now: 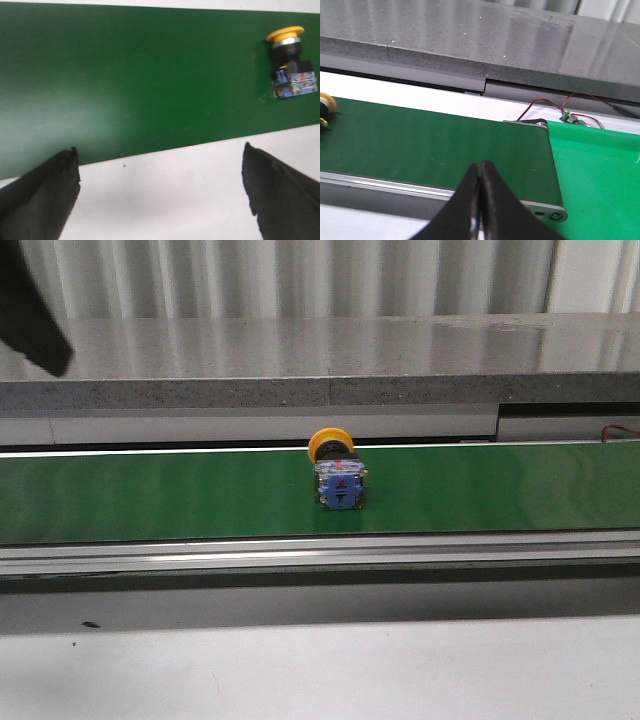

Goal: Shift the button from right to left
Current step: 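Lower the left gripper around the button and close on its base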

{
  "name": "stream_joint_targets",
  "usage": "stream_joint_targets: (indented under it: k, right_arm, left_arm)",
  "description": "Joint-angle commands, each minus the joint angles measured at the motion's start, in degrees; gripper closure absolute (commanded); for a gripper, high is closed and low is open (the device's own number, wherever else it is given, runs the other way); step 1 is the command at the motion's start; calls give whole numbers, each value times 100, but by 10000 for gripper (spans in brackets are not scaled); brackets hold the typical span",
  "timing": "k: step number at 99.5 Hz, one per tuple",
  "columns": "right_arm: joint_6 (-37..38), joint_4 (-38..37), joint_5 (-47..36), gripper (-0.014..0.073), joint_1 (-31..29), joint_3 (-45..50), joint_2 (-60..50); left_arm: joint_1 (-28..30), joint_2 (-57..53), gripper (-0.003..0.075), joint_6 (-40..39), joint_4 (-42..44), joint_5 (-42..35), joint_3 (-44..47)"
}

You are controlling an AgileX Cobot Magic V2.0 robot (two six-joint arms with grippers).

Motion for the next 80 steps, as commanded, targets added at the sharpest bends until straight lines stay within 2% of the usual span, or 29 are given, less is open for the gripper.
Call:
stream_joint_targets:
  k: [1, 24, 59, 80]
  right_arm:
    - [-72, -37, -450, 662, -3, -146, 44]
    - [-72, -37, -450, 662, -3, -146, 44]
    - [-72, -37, -450, 662, -3, -146, 44]
    - [-72, -37, -450, 662, -3, -146, 44]
  left_arm:
    - [-412, 467, 102, -315, -184, -78, -571]
    - [-1037, 1823, 102, -561, -138, 641, -1909]
    - [-1394, 3062, 102, -1263, 21, 1331, -3346]
    - [-1470, 3546, 102, -1916, 954, 1896, -3915]
